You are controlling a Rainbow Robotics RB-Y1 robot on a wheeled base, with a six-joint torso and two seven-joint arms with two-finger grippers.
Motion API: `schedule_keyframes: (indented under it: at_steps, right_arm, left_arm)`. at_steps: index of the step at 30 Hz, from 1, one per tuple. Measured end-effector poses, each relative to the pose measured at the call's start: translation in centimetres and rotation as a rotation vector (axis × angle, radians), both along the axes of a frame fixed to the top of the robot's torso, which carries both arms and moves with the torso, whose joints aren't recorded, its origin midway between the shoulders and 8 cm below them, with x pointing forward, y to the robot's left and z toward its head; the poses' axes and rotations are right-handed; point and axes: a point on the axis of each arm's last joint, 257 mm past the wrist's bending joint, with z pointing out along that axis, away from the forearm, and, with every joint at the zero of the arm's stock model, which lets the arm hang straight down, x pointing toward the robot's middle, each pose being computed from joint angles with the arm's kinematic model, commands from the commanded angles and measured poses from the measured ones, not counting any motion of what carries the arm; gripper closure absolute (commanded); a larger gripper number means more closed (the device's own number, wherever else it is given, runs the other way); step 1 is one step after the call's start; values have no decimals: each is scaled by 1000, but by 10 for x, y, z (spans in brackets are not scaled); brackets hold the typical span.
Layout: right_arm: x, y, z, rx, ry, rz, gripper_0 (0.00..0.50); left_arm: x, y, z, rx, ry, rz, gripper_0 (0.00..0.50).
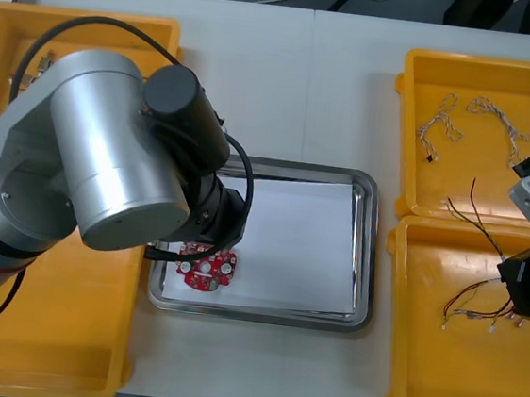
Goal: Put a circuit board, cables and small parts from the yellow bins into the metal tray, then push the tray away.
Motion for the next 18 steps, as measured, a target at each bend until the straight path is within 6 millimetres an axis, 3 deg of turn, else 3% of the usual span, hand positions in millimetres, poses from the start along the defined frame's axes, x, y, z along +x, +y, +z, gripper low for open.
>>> schedule_keyframes:
  at_steps: [5,18]
  right_arm:
    - [0,12,-2,-11,11,48,500]
    - [-4,64,-13,-105,52,268,500]
  left_arm:
    - [12,21,19,-24,-18,36,0]
    - [52,103,69,33,-139,117,0]
